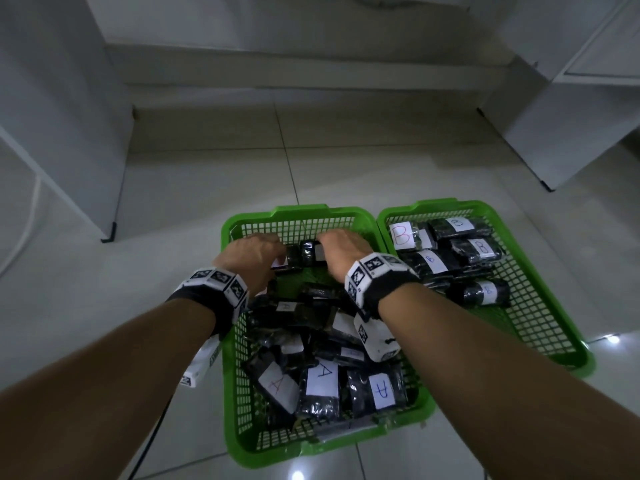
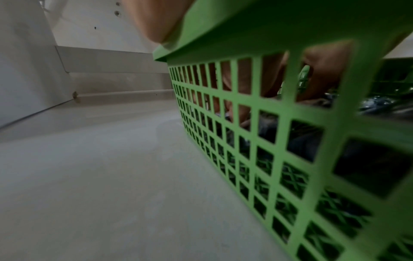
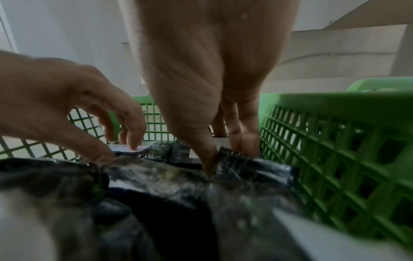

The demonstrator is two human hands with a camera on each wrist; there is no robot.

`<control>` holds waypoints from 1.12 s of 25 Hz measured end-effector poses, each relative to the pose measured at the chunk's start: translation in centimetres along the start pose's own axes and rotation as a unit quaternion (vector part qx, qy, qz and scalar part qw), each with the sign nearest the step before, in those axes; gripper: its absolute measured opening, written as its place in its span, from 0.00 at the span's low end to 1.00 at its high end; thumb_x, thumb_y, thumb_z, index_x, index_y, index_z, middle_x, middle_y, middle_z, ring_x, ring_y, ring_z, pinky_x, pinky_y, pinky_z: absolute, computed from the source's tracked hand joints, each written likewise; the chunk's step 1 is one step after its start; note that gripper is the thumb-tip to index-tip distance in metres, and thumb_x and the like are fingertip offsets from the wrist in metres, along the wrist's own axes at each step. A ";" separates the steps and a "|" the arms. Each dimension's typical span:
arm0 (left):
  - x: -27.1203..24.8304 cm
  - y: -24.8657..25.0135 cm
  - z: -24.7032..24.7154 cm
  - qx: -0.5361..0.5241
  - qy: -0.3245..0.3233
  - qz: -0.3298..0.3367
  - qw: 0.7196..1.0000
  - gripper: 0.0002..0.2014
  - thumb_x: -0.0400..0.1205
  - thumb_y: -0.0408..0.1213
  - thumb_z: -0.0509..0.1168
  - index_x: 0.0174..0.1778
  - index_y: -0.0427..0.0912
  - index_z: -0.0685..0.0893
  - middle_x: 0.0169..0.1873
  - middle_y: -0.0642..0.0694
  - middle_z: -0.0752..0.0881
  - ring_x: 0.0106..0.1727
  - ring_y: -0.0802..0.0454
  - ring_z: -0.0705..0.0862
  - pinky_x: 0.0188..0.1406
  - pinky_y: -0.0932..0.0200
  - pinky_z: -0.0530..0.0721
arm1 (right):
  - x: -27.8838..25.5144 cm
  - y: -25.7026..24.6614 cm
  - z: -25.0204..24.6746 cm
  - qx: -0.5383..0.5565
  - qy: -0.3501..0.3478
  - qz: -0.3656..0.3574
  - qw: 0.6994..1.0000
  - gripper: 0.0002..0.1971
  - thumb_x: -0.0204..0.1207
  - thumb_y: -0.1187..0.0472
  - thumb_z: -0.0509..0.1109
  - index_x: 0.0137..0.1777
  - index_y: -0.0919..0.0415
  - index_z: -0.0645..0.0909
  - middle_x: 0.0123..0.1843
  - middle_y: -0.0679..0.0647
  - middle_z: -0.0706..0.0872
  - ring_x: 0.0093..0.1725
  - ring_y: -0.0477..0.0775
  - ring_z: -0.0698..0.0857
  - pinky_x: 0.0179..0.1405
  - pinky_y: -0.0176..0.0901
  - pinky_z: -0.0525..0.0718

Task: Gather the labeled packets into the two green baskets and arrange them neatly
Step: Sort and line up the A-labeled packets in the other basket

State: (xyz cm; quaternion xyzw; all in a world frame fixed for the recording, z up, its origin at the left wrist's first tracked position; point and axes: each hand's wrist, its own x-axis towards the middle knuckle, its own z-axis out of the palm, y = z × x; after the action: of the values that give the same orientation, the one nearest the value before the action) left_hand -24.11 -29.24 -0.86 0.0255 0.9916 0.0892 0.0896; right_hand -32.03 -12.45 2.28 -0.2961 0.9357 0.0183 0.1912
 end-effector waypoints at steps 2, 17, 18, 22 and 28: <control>0.0 0.1 -0.1 -0.005 0.001 -0.001 1.000 0.13 0.79 0.36 0.69 0.59 0.51 0.83 0.60 0.52 0.83 0.61 0.48 0.82 0.56 0.56 0.80 | -0.8 0.4 -0.2 0.032 -0.002 0.013 0.999 0.33 0.76 0.78 0.69 0.81 0.58 0.75 0.77 0.61 0.79 0.75 0.64 0.80 0.74 0.57 0.80; -12.2 4.4 3.1 -0.170 0.102 0.009 0.980 0.20 0.74 0.62 0.63 0.55 0.55 0.86 0.56 0.58 0.87 0.64 0.58 0.81 0.86 0.43 0.47 | -15.1 -2.6 7.4 0.172 0.057 0.025 0.983 0.35 0.83 0.41 0.64 0.87 0.48 0.60 0.90 0.49 0.58 0.90 0.53 0.49 0.87 0.68 0.41; -12.6 4.4 3.7 -0.168 0.125 0.023 0.978 0.21 0.74 0.62 0.64 0.55 0.54 0.87 0.56 0.56 0.87 0.66 0.56 0.82 0.86 0.42 0.45 | -15.5 -2.5 7.8 0.200 0.075 0.017 0.977 0.35 0.82 0.44 0.67 0.87 0.49 0.60 0.90 0.49 0.58 0.90 0.51 0.49 0.87 0.66 0.40; -13.2 4.7 3.9 -0.121 0.160 0.047 0.978 0.22 0.77 0.59 0.60 0.56 0.50 0.87 0.56 0.53 0.86 0.65 0.48 0.82 0.85 0.36 0.47 | -17.0 -2.1 8.9 0.330 0.176 0.014 0.927 0.34 0.72 0.59 0.72 0.79 0.57 0.67 0.85 0.54 0.62 0.86 0.56 0.57 0.87 0.59 0.56; -13.8 5.0 3.6 -0.062 0.120 0.081 0.988 0.35 0.70 0.78 0.58 0.58 0.54 0.83 0.62 0.53 0.79 0.71 0.48 0.76 0.83 0.29 0.46 | -18.1 -3.1 9.1 0.183 0.335 -0.015 0.924 0.11 0.61 0.60 0.69 0.44 0.58 0.78 0.40 0.50 0.79 0.41 0.55 0.77 0.45 0.49 0.75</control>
State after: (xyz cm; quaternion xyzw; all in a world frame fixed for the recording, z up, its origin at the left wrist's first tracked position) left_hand -9.70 -24.66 -1.05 0.0894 0.9824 0.1601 -0.0362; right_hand -13.57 -3.74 0.72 -0.2584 0.9278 -0.2564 -0.0818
